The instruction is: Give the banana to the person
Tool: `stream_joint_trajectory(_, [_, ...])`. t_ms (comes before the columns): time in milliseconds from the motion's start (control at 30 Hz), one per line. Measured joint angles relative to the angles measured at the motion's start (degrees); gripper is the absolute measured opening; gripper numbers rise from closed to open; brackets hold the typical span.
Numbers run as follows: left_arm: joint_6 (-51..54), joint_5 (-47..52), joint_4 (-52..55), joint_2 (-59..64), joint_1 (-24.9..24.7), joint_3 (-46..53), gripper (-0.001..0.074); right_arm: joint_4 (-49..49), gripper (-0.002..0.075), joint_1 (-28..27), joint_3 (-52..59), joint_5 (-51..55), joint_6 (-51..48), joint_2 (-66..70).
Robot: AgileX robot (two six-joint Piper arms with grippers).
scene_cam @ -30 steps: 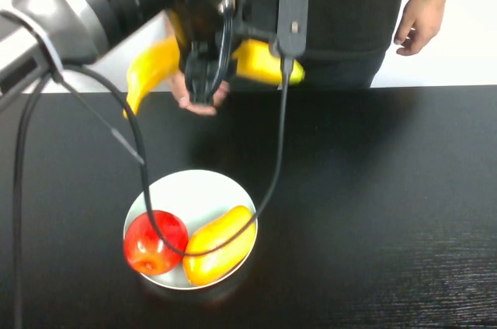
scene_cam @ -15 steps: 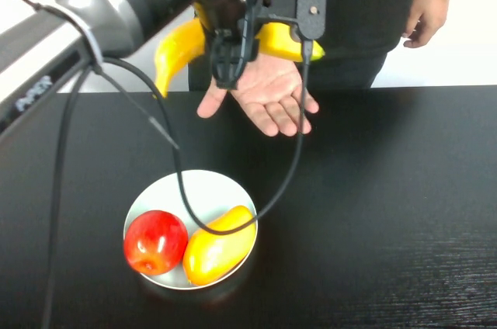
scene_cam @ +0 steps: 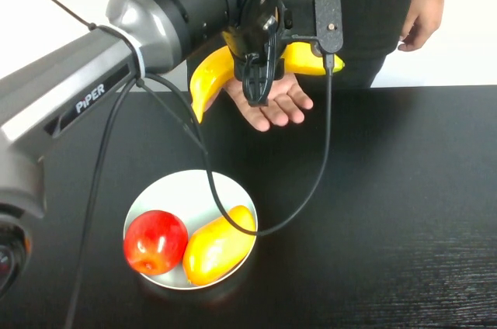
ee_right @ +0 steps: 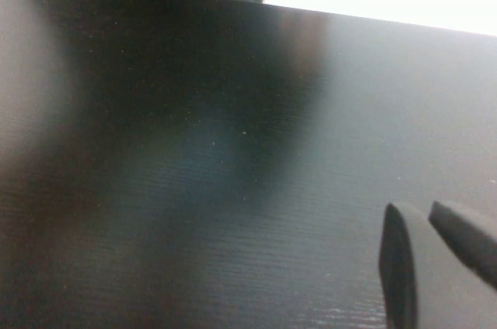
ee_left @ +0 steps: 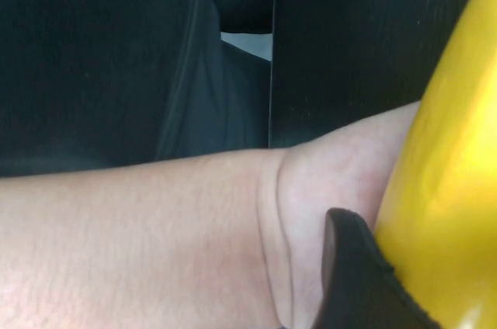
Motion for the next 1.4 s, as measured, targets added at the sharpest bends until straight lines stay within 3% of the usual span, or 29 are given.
stream_joint_trajectory(200, [-1.4, -0.3, -0.4, 0.2, 0.3, 0.0, 0.0288, 0.0, -0.0007, 0.0, 0.0, 0.0, 0.0, 0.0])
stream_joint_trajectory(433, [-7.7, -0.5, -0.9, 0.1, 0.4, 0.0, 0.0507, 0.0, -0.0007, 0.0, 0.0, 0.0, 0.0, 0.0])
stream_joint_trajectory(533, [-9.0, -0.5, -0.9, -0.3, 0.4, 0.0, 0.0544, 0.0, -0.0007, 0.0, 0.0, 0.0, 0.0, 0.0])
stream_joint_trajectory(1400, [-12.4, 5.6, -1.4, -9.0, -0.6, 0.0, 0.0557, 0.0, -0.0007, 0.0, 0.0, 0.0, 0.0, 0.0])
